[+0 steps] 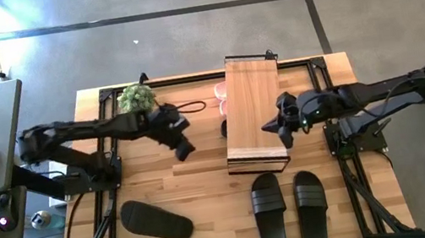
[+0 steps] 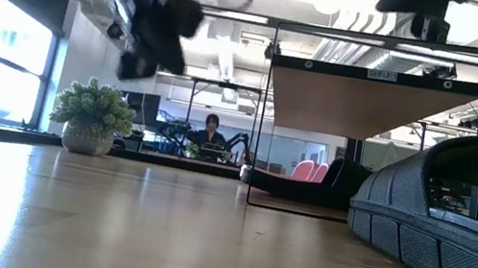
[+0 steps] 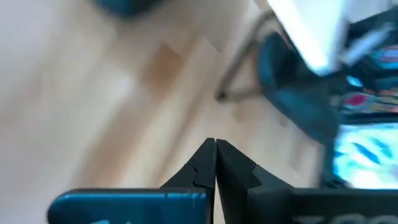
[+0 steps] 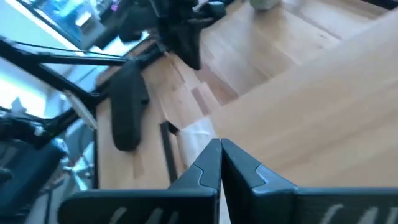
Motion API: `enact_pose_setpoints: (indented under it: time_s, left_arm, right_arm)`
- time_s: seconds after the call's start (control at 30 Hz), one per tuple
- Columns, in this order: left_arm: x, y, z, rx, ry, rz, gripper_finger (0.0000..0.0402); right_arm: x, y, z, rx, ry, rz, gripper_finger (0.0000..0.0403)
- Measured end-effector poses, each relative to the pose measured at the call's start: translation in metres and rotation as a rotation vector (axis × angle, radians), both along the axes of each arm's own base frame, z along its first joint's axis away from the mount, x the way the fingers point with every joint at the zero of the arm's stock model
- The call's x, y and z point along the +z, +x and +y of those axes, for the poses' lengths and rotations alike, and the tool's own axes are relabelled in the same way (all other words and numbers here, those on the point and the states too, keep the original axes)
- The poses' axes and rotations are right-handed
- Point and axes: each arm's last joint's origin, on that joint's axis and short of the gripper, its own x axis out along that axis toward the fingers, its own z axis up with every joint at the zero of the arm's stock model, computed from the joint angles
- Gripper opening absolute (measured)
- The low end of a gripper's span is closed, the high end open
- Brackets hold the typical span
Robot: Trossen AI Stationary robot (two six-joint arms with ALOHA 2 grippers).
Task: Pick and place slides into the shelf
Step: Put the black slipper under the shelf
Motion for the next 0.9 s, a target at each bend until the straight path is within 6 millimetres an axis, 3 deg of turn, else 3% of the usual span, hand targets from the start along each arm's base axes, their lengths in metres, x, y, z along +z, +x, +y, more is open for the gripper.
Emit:
enact_pose_setpoints:
  time_s: [0.23,0.37,0.57,0.73,0.9]
  left_arm:
    - [0.041,-0.039,-0.058,-0.1,-0.098,-0.015,0.0]
    - [0.052,-0.07,-0.084,0.101,-0.105,0.077,0.0]
    - [0.051,-0.112,-0.097,0.483,-0.227,0.273,0.0]
    - [0.042,-0.132,-0.104,0.508,-0.293,0.541,0.0]
    - [0.034,-0.138,-0.113,0.483,-0.31,0.768,0.0]
  right_arm:
    - [0.003,-0.001,0.004,0.134,0.05,-0.02,0.0]
    - [0.003,-0.002,0.007,0.245,0.105,-0.017,0.0]
    - [0.003,-0.003,0.012,0.415,0.13,-0.023,0.0]
    - [0.004,-0.003,0.014,0.494,0.117,-0.031,0.0]
    - [0.003,-0.003,0.014,0.503,0.102,-0.033,0.0]
